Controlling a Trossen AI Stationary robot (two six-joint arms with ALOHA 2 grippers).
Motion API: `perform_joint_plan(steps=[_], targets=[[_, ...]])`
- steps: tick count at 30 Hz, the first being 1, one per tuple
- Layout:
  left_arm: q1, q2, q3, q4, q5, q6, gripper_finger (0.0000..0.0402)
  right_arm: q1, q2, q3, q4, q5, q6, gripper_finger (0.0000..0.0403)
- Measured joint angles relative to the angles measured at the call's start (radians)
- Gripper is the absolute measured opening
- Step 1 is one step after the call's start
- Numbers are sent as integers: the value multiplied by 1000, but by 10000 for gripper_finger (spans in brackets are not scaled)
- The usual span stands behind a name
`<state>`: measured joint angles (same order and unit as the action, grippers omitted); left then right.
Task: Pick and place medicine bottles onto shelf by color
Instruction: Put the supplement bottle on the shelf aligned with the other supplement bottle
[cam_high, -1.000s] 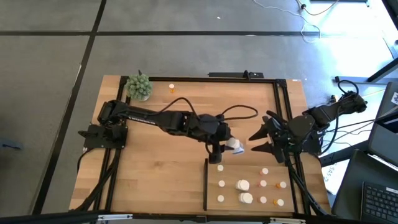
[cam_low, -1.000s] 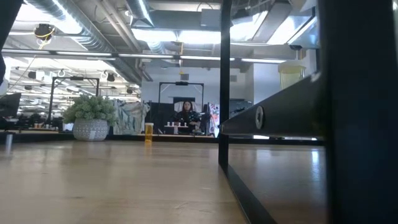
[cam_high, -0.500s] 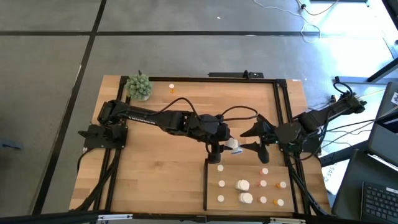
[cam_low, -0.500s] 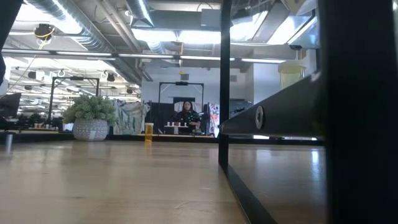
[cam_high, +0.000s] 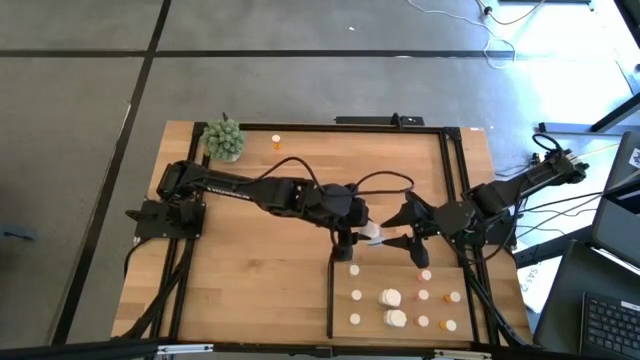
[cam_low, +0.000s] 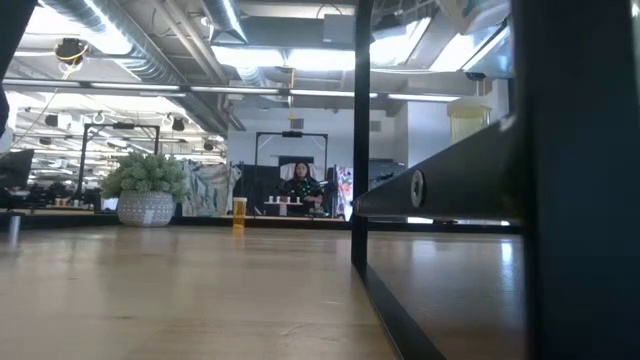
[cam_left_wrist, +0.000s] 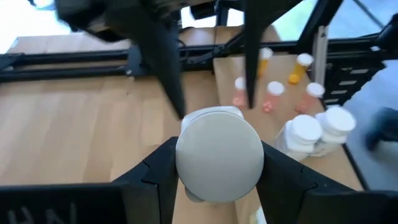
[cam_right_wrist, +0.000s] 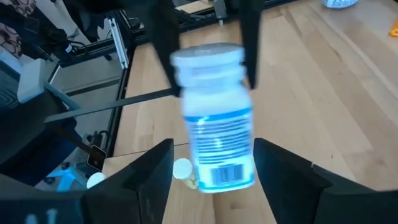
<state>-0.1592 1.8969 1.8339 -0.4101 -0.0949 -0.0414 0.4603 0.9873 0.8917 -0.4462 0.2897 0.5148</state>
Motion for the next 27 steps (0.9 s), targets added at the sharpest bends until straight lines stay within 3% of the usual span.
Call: perform_joint_plan(steps=[27], targets=[[-1,-1,0,-6,4,-2,157,-56,90,0,105,-22,-52,223]])
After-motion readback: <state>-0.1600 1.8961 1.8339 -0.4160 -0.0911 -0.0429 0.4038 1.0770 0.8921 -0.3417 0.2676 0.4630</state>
